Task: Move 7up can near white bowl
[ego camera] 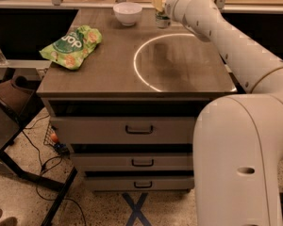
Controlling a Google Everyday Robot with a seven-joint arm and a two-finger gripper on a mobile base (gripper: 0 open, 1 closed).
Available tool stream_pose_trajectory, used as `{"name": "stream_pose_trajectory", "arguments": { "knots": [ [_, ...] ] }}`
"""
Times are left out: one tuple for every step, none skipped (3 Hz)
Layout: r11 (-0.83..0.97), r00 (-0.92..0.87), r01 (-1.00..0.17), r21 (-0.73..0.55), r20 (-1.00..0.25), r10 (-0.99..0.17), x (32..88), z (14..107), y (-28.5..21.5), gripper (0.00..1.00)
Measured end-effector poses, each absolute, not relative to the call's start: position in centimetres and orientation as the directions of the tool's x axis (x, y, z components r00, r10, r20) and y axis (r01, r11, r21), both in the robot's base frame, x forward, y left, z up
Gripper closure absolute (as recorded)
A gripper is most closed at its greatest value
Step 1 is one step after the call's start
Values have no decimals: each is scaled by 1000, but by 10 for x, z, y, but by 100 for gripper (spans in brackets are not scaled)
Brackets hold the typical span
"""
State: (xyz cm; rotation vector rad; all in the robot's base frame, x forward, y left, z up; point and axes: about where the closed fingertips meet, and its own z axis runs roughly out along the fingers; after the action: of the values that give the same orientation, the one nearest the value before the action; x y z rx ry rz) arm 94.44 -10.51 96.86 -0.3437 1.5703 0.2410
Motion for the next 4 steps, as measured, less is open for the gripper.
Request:
{"name": "stream_pose_trajectory", "arguments": {
  "knots": [
    [937, -7, -342, -70, -997, -77, 946, 966, -113, 100],
    [941, -7, -332, -66, -997, -73, 950, 959, -116, 100],
    [943, 4, -329, -48, -999, -50, 958, 952, -112, 100],
    [943, 21, -330, -33, -999, -28, 971, 945, -101, 100]
  ]
}}
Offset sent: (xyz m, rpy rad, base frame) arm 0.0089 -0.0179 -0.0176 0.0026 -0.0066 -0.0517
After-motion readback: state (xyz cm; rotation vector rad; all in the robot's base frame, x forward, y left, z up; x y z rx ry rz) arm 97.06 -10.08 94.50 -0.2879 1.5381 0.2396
